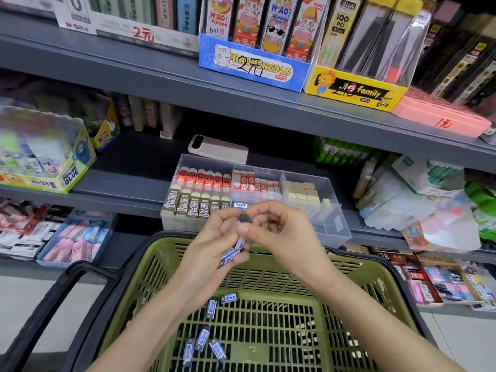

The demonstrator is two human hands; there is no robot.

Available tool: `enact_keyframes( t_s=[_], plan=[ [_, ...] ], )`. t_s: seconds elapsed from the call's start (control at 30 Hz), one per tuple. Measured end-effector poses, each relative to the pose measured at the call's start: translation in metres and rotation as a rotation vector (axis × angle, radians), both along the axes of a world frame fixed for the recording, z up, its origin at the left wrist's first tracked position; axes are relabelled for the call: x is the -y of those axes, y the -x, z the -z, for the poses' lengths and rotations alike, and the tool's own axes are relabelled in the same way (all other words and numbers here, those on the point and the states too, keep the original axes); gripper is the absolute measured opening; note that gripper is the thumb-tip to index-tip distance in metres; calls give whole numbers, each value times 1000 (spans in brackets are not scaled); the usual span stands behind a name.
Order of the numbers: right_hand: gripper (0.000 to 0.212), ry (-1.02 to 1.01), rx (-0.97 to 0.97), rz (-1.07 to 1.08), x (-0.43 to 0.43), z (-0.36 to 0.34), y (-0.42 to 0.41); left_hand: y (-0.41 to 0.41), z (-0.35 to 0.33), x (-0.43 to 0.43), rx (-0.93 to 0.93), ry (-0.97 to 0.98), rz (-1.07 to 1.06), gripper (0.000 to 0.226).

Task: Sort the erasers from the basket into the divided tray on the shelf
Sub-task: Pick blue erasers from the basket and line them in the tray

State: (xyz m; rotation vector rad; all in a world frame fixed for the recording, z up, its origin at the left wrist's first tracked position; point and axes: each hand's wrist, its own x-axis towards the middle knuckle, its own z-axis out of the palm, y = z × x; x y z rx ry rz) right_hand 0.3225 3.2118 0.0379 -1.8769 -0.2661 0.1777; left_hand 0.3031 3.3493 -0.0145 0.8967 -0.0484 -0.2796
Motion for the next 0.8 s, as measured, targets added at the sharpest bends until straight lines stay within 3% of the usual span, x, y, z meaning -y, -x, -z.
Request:
enact_keyframes(
  t_s=[0.1, 0.2, 0.33, 0.43, 0.53, 0.7, 0.8],
  plan=[
    [13, -30, -26, 44, 12, -5, -9, -1, 2, 0, 23, -30, -14, 37],
    [16, 25, 103, 222, 42, -15, -39, -4, 6, -4, 18, -42, -45, 34],
    [20, 584, 117, 126, 59, -4, -70, -5, 8, -10, 49, -23, 3, 55],
    [15, 972, 277, -41, 53, 3, -77, -5, 9, -6, 64, 26, 55, 72],
    [13, 1194, 390, -174, 48, 1, -83, -5, 11, -5, 37, 11, 69, 65],
    [16, 1407, 492, -234, 45, 3, -85, -5, 7, -7, 25, 56, 48, 24],
    [23, 1566, 578, -214, 41, 15, -83, -5, 3, -4, 59, -90, -4, 34]
  ],
)
